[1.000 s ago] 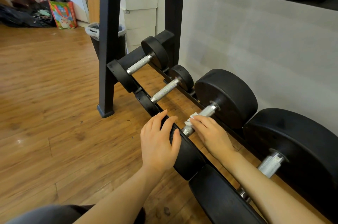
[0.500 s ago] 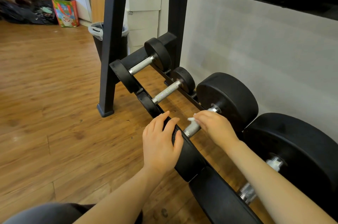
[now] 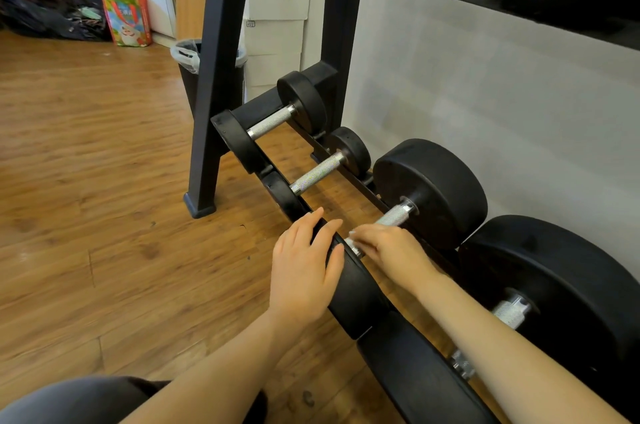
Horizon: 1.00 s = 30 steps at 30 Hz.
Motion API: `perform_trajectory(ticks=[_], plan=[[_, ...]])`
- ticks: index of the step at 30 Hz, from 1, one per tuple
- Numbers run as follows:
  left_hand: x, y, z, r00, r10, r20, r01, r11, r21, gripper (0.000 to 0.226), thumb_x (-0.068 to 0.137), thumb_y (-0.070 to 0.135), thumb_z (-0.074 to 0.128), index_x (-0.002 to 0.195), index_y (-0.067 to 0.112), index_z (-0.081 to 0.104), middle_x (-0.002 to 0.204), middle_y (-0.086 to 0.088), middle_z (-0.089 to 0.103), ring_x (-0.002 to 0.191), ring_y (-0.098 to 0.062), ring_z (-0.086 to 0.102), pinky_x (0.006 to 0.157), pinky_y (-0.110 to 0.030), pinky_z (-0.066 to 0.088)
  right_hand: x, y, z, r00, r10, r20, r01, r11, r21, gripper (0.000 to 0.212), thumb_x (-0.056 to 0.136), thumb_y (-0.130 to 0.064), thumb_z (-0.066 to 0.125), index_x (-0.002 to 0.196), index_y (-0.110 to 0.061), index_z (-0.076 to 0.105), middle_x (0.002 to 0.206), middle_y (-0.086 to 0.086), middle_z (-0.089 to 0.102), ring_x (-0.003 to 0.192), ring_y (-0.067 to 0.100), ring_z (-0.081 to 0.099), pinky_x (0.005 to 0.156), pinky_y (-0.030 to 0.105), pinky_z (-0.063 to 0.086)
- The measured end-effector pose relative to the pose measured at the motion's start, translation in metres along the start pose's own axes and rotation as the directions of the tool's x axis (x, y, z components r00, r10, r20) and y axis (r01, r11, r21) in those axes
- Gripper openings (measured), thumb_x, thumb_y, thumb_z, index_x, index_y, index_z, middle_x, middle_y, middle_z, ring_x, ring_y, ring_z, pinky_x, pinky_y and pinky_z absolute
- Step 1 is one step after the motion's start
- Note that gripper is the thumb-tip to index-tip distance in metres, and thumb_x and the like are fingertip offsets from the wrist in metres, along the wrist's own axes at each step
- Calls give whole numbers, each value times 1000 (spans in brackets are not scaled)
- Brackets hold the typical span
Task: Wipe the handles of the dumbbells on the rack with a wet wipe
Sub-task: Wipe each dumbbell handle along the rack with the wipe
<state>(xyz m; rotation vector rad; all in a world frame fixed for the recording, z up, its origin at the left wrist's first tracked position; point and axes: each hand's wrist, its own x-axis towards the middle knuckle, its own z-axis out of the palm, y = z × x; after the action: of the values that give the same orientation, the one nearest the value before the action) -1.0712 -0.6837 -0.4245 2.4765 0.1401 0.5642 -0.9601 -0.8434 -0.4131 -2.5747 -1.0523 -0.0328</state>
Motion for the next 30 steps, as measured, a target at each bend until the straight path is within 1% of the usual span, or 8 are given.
perform_trajectory(ticks=[4, 7, 12, 17, 20, 22, 27, 30], plan=[[-3, -4, -2, 1000, 25, 18, -25, 1000, 1, 57, 97, 50, 21, 145, 31, 44, 156, 5, 34, 145, -13, 25, 115, -29, 13, 1, 3, 1, 999, 33, -9, -34, 997, -71, 27, 99, -26, 51, 121, -20, 65, 121, -7, 63, 107, 13, 60, 91, 34, 50], [-6, -2, 0, 1000, -1, -16, 1, 1000, -18, 55, 97, 48, 26, 143, 29, 48, 154, 3, 38, 143, -15, 31, 114, -32, 19, 5, 6, 3, 997, 60, -42, -63, 994, -89, 24, 99, -25, 50, 116, -18, 66, 114, -6, 64, 100, 13, 62, 86, 36, 52], [-8, -2, 4, 999, -20, -39, 19, 1000, -20, 53, 97, 46, 30, 143, 27, 50, 152, 2, 41, 142, -15, 33, 114, -34, 23, 5, 2, 8, 999, 19, 50, -9, 981, -193, 19, 97, -24, 50, 108, -18, 64, 107, -2, 63, 89, 21, 64, 75, 41, 54], [-7, 0, 5, 998, -23, -59, 23, 1000, -5, 50, 97, 43, 32, 139, 26, 53, 149, 1, 45, 139, -16, 37, 112, -32, 22, 11, 8, 2, 998, 56, -26, -60, 985, -163, 17, 96, -22, 56, 108, -17, 67, 105, -2, 64, 90, 17, 64, 78, 38, 55], [-6, 0, 6, 997, -23, -67, 23, 1000, 3, 49, 97, 42, 34, 138, 26, 54, 147, 0, 47, 138, -18, 39, 112, -35, 26, 11, -3, 2, 994, 10, 106, 2, 993, -115, 23, 98, -27, 51, 110, -15, 65, 106, -1, 63, 92, 17, 62, 80, 39, 53], [-6, -1, 6, 997, -25, -68, 25, 1000, 7, 48, 96, 42, 34, 137, 26, 54, 147, 0, 47, 137, -18, 39, 111, -36, 27, 9, -3, 2, 989, -33, 141, 47, 994, -95, 25, 99, -28, 49, 115, -17, 64, 108, -3, 62, 93, 16, 61, 80, 38, 52], [-6, 0, 5, 997, -25, -74, 26, 1000, 9, 48, 95, 42, 35, 137, 27, 54, 146, 2, 47, 137, -17, 39, 110, -34, 23, -3, 14, 6, 997, -33, -76, 27, 996, -82, 30, 97, -33, 46, 114, -18, 67, 110, -10, 58, 86, 10, 60, 72, 35, 55], [-6, 0, 6, 997, -26, -79, 27, 1000, 12, 48, 95, 42, 35, 136, 27, 55, 145, 1, 48, 136, -17, 39, 110, -34, 24, -16, 9, 15, 982, 48, -181, -44, 999, 29, 43, 94, -48, 37, 116, -22, 63, 105, -18, 54, 85, 1, 57, 72, 23, 52]])
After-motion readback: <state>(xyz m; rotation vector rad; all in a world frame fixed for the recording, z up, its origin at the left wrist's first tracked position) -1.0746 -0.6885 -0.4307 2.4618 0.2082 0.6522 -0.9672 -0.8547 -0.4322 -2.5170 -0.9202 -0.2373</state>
